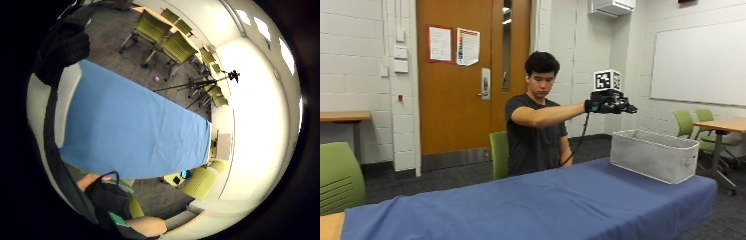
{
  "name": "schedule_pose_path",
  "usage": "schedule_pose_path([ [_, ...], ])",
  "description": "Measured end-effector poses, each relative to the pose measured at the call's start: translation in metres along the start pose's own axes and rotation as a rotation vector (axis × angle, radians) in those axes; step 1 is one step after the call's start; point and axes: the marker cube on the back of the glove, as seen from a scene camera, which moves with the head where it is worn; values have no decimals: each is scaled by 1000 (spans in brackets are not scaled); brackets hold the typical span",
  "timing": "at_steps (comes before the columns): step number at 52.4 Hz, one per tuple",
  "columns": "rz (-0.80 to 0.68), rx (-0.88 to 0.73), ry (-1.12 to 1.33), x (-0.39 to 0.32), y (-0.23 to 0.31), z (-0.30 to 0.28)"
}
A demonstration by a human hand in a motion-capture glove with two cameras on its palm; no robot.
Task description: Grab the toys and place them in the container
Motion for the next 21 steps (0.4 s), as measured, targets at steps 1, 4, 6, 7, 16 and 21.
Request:
schedule_pose_path([
  [1,81,-2,39,10,5,5],
  [4,166,-4,47,30,22,13],
  [6,194,-4,26,47,33,19],
  [7,209,-4,21,54,38,21],
  [16,272,-26,27,84,71,36],
  [21,281,-22,18,89,77,36],
])
